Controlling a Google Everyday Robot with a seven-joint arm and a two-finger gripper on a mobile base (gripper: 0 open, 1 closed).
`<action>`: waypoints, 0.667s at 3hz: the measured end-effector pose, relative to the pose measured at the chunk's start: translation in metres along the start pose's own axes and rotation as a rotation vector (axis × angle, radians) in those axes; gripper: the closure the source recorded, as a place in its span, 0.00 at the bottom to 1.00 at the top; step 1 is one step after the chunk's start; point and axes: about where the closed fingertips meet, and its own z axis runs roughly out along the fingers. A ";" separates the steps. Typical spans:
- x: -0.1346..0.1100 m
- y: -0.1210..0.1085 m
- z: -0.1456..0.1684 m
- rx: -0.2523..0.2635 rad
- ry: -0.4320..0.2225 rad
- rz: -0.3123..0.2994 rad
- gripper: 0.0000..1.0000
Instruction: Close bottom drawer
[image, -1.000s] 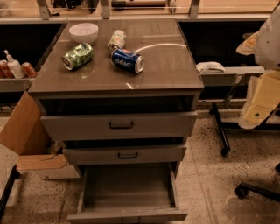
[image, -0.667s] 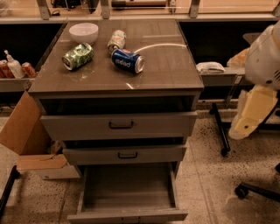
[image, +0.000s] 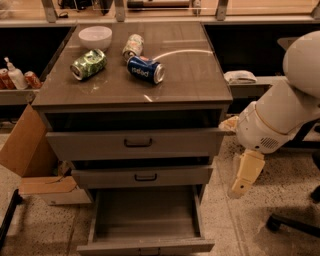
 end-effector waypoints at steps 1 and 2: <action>0.002 0.001 0.003 -0.003 0.005 0.001 0.00; 0.031 0.010 0.057 -0.058 0.082 0.017 0.00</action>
Offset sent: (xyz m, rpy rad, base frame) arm -0.0247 -0.0163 -0.1544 -0.1736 0.1720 0.0100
